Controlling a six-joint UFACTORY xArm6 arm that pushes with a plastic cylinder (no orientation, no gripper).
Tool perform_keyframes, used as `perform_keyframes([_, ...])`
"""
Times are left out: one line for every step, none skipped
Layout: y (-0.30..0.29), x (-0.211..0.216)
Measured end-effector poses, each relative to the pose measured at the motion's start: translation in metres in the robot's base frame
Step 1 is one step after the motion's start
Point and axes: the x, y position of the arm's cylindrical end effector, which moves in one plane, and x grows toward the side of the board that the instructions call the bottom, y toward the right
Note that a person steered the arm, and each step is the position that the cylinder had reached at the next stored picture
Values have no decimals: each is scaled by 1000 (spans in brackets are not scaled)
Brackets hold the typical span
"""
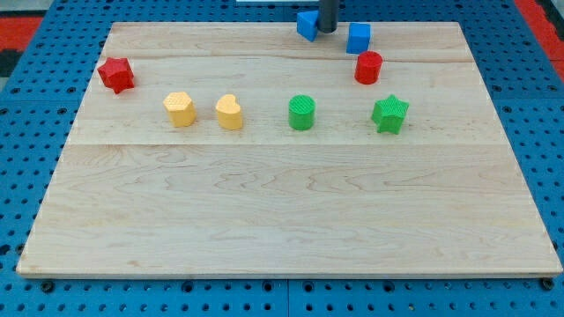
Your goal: Push the blue triangle towards the top left of the board
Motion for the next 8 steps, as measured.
perform_keyframes([0, 5])
perform_keyframes([35, -12])
perform_keyframes([35, -17])
perform_keyframes([-2, -17])
perform_keyframes([-54, -16])
perform_keyframes([-94, -6])
perform_keyframes([-132, 14])
perform_keyframes([-143, 38])
